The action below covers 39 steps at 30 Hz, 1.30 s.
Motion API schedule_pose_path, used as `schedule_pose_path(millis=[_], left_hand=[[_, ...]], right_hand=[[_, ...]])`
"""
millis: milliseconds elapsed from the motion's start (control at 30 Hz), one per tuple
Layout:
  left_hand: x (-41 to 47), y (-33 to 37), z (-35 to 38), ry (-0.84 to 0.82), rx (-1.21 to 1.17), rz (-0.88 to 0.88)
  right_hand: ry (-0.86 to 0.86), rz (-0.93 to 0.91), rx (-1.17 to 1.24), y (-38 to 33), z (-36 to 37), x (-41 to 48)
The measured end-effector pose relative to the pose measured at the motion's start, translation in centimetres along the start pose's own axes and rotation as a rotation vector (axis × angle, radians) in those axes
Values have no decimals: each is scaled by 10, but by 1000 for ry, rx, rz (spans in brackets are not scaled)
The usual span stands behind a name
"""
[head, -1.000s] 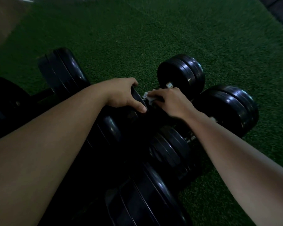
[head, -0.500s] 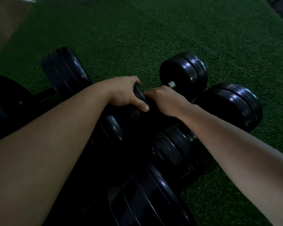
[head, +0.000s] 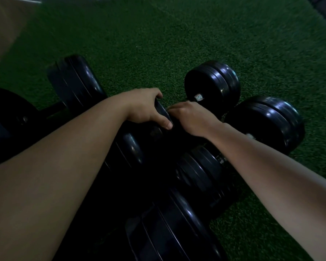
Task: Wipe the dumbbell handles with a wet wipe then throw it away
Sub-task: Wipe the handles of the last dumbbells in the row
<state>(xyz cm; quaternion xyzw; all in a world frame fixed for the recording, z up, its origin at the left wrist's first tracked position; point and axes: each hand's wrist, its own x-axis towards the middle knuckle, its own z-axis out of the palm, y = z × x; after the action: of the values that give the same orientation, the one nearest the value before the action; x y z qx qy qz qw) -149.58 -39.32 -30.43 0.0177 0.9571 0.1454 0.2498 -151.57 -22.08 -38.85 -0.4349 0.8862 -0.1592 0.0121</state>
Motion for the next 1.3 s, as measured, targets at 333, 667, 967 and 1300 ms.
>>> schedule_pose_path(millis=[333,667,967,1300], left_hand=[[-1,0,-1,-4,-4,-4],[-2,1,0,-1,-4,7],[-1,-1,-1,-6,-24,10],[-3,-1,-2,-2,-11,10]], right_hand=[[-34,41,-124,7,-5,4],[62,102,-300,41,-5,-7],[182,230,-695,44,-3,-20],[66,471,-641,25,-7,-23]])
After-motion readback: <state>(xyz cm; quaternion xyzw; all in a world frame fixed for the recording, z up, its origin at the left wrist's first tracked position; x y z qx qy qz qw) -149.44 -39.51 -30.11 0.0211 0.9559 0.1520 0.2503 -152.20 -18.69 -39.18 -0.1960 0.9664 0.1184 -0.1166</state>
